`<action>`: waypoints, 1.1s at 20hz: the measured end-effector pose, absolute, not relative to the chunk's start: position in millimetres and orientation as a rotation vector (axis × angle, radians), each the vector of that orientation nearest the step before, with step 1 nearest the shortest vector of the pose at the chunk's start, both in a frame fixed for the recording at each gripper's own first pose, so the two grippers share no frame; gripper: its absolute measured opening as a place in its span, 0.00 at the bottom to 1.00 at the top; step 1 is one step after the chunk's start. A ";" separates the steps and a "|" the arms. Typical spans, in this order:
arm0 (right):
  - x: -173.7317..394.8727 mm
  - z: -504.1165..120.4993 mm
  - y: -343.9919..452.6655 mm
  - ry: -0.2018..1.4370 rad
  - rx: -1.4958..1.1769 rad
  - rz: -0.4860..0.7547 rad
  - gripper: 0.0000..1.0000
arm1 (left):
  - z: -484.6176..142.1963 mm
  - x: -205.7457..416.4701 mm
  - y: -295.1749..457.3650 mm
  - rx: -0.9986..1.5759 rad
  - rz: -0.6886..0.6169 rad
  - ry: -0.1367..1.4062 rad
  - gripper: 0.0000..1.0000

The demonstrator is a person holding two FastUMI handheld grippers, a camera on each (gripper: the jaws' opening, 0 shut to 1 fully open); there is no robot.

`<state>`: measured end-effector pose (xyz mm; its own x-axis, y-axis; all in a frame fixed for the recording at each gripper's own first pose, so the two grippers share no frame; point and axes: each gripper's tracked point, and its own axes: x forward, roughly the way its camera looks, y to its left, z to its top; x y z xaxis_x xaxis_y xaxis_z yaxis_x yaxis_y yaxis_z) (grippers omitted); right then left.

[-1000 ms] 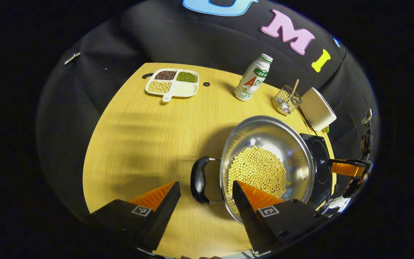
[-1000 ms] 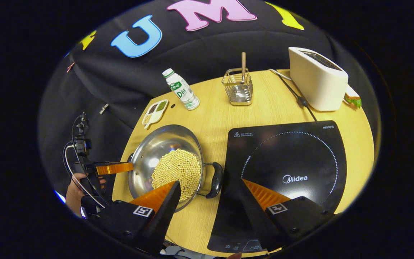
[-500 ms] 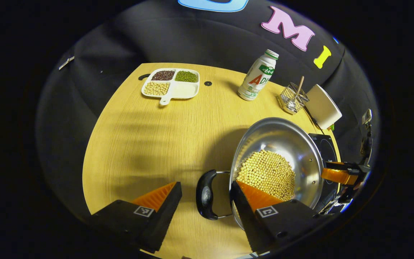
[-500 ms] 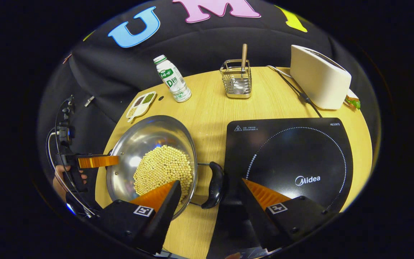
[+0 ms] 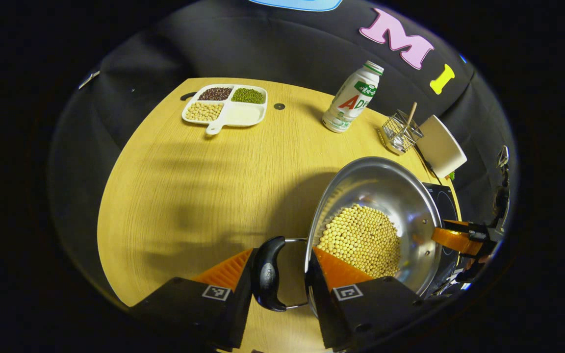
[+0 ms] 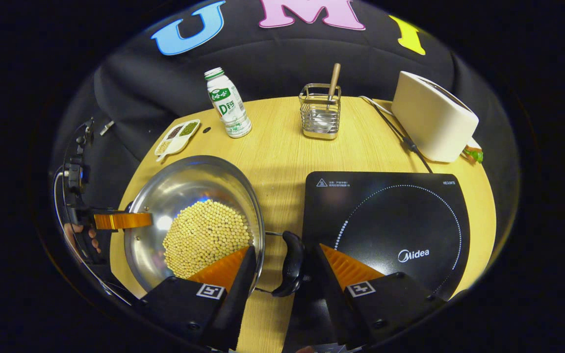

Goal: First push the handle of the pot to place it horizontally, then grasp the pot with both hands and set it on the induction cooktop.

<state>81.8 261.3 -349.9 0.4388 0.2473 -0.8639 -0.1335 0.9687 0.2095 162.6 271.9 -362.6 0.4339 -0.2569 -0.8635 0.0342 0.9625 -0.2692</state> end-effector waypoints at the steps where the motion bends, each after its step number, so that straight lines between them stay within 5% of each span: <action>1: 83.1 -349.5 258.7 1.098 0.112 0.213 0.74 | -365.5 162.9 272.5 -0.213 -0.185 1.108 0.61; 2: 84.5 -354.3 261.4 1.107 0.104 0.196 0.62 | -364.3 161.2 273.9 -0.213 -0.190 1.112 0.61; 19: 75.1 -372.4 297.2 1.212 0.196 0.239 0.62 | -365.3 155.8 303.0 -0.187 -0.155 1.102 0.60; 22: 75.5 -369.9 294.2 1.201 0.178 0.234 0.50 | -363.6 150.8 301.9 -0.161 -0.150 1.096 0.57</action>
<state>75.5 294.2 -369.9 0.3421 0.2724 -0.8993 -0.0846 0.9621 0.2592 150.8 301.9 -363.6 0.4494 -0.2001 -0.8706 0.0411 0.9782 -0.2036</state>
